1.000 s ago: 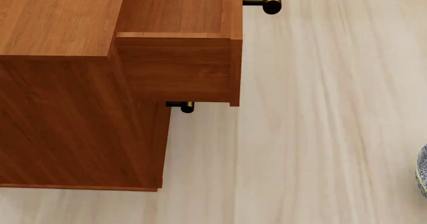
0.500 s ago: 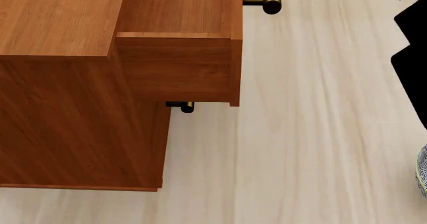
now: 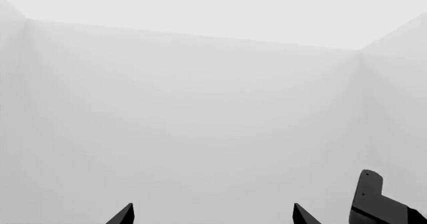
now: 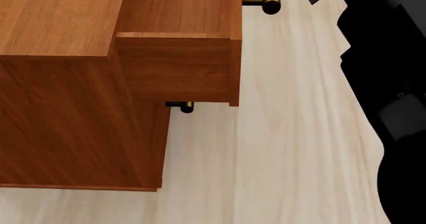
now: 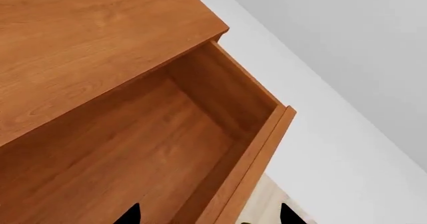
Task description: Close the bottom drawer of the cabinet and open the top drawer.
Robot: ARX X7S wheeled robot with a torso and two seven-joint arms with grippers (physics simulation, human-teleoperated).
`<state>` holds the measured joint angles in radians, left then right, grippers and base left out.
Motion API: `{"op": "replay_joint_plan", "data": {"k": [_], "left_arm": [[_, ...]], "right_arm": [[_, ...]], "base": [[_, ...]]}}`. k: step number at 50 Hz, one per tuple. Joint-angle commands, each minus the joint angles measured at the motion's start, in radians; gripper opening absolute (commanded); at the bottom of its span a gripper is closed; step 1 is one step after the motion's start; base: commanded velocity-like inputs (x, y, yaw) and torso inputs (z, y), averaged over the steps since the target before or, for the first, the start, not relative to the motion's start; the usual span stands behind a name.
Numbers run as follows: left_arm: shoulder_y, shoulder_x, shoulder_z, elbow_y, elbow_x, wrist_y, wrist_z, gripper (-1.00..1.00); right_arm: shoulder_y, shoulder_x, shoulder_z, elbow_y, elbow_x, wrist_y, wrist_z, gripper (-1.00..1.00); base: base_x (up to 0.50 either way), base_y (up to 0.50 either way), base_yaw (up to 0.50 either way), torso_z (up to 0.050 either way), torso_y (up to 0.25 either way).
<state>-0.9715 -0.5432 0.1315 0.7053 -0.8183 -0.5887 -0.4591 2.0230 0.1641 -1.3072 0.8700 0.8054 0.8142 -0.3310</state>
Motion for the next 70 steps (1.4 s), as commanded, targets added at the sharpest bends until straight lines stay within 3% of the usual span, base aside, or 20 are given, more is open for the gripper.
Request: {"op": "replay_joint_plan", "data": {"k": [1, 42, 70], "left_arm": [[-0.002, -0.002, 0.002, -0.005, 0.0, 0.002, 0.0, 1.0], [-0.007, -0.01, 0.005, -0.002, -0.007, 0.006, -0.01, 1.0], [0.004, -0.011, 0.001, 0.003, -0.015, 0.017, -0.016, 1.0]], "right_arm": [[-0.028, -0.023, -0.028, 0.053, -0.027, -0.02, -0.028, 1.0], [-0.088, 0.026, -0.106, -0.037, -0.046, 0.062, -0.072, 1.0], [-0.067, 0.144, -0.147, -0.176, -0.039, 0.188, -0.062, 1.0]], "base": [[0.0, 0.0, 0.0, 0.0, 0.0], [0.0, 0.0, 0.0, 0.0, -0.004], [0.0, 0.0, 0.0, 0.0, -0.007]]}}
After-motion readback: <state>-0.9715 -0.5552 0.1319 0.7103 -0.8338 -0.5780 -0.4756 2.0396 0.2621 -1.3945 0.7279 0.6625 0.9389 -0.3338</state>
